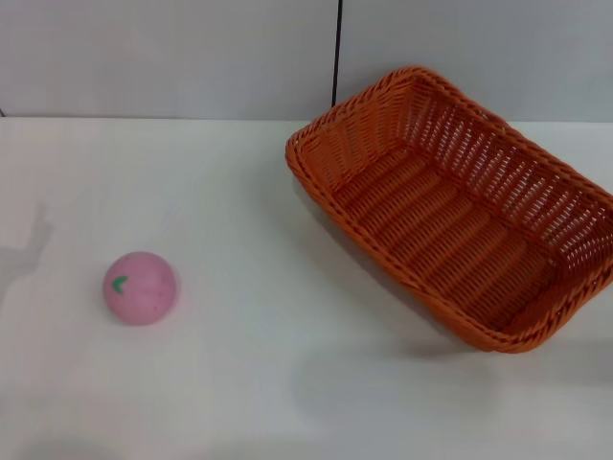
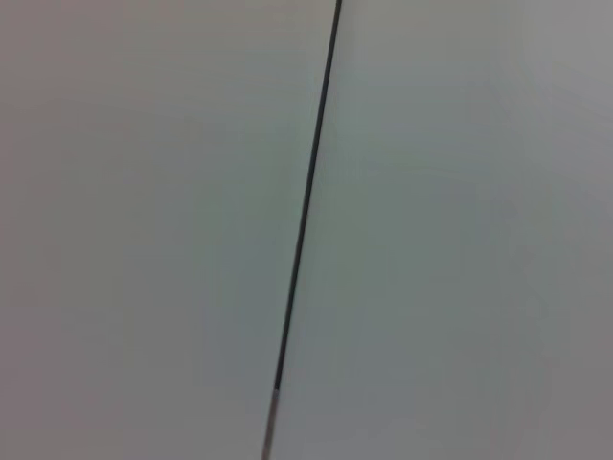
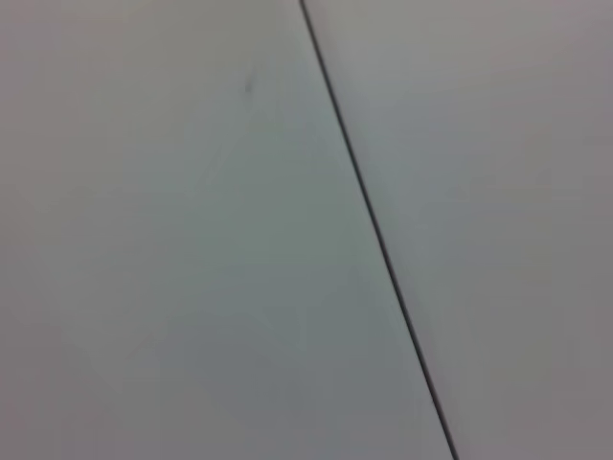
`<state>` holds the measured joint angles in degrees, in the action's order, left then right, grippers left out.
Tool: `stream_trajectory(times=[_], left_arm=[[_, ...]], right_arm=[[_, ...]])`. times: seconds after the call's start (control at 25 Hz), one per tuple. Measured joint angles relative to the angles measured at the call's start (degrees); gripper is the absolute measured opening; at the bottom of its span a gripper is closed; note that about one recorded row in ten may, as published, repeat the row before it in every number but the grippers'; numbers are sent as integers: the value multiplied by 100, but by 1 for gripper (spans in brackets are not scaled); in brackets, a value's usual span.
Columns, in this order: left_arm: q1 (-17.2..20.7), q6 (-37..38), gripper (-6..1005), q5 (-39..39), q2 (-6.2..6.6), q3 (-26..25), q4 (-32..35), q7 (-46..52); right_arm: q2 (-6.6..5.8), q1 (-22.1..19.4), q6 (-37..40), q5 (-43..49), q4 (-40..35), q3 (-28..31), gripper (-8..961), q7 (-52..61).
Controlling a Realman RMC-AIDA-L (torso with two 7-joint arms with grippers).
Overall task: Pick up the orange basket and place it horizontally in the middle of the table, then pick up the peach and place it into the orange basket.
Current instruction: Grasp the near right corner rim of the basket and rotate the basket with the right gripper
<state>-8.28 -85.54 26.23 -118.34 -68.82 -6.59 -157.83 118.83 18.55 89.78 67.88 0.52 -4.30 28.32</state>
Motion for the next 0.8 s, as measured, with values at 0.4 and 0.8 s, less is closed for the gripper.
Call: stream_trajectory(times=[0.4,0.8], left_arm=[[51,-154,840,0,-36,-224,-118,54],[164,-489,840,-38,-41,142,-240,139]], right_arm=[[-10,33,53,11,-364,2,789,499],[-33,-323,66,2384,-4122,-895,788,5492]])
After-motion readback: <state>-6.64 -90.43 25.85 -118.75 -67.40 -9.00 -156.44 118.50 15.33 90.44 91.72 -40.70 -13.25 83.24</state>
